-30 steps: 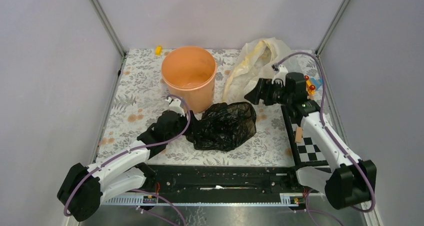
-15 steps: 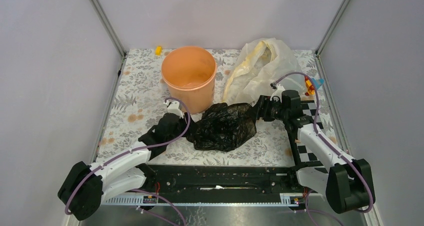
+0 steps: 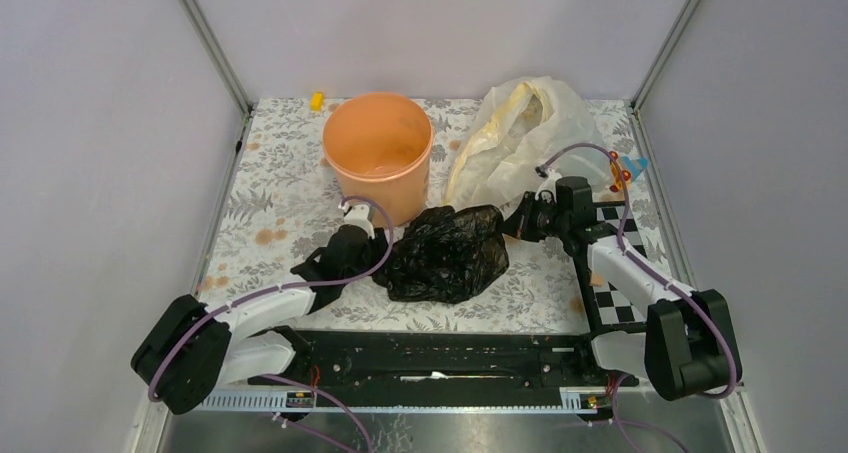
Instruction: Put the trash bags into the trash bin
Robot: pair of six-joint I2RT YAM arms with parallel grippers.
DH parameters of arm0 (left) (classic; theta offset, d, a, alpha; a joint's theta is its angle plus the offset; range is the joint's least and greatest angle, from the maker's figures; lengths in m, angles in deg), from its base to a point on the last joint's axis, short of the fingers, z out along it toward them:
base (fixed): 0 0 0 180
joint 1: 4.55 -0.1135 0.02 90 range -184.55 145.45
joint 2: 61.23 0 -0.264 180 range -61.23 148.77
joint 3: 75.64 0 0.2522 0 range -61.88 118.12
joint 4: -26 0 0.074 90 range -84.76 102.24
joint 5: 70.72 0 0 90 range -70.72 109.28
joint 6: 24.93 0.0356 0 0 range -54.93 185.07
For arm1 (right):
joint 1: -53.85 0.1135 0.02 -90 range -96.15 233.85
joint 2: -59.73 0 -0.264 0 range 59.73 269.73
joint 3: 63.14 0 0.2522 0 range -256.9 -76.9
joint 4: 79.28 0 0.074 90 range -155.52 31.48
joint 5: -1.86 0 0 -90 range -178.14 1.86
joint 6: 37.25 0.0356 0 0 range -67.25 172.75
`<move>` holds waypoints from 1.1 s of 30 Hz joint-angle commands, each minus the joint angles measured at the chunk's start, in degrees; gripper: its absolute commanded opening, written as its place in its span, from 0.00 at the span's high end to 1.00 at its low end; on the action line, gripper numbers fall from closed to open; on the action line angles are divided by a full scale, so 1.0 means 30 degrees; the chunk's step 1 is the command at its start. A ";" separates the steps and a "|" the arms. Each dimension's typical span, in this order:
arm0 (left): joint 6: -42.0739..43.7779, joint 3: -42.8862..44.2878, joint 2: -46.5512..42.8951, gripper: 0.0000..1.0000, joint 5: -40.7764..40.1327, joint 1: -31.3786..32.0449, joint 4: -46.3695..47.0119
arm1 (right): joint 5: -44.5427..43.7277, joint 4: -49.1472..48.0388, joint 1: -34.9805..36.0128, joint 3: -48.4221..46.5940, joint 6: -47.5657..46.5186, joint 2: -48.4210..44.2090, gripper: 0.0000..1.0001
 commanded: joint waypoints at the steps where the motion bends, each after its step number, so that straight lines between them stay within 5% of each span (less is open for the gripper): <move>1: 0.0888 0.0431 0.0219 0.75 0.0838 -0.0086 0.1366 | -0.1234 0.0543 0.0082 -0.1749 -0.0268 0.0203 1.00; 3: 0.0857 0.0810 0.0004 0.97 0.1047 -0.0085 0.0727 | -0.1500 0.1136 0.0077 -0.2372 -0.0413 0.0124 1.00; 4: 0.0836 0.0989 -0.0209 1.00 0.1085 -0.0085 0.0316 | -0.1712 0.1835 0.0059 -0.2859 -0.0624 0.0036 1.00; 16: -0.0234 0.6933 -0.5049 1.00 0.3802 -0.0085 -0.5258 | -0.3979 0.7133 0.0076 -0.9526 -0.1112 -0.2506 0.99; 17: -0.0227 0.7233 -0.5235 1.00 0.3784 -0.0088 -0.5427 | -0.3966 0.7287 0.0063 -0.9690 -0.1103 -0.2665 0.92; 20: -0.0244 0.7320 -0.5298 1.00 0.3360 -0.0085 -0.5875 | -0.3841 0.7368 0.0063 -0.9158 -0.1260 -0.3022 0.31; 21: -0.0283 0.7149 -0.5197 1.00 0.3223 -0.0092 -0.5973 | -0.3803 0.7312 0.0062 -0.8688 -0.1290 -0.3070 0.25; 28: -0.1009 0.5334 -0.4413 1.00 0.3675 -0.0087 -0.5355 | -0.2033 0.4169 0.0086 -0.3126 -0.0267 -0.3052 0.20; 31: -0.1140 0.5051 -0.4388 1.00 0.3351 -0.0092 -0.5346 | -0.1664 0.2232 0.0680 -0.1242 -0.0720 -0.2697 0.30; 33: -0.1208 0.5008 -0.4476 1.00 0.3051 -0.0085 -0.5336 | -0.2480 0.1960 0.1505 -0.0846 -0.1295 -0.2042 0.28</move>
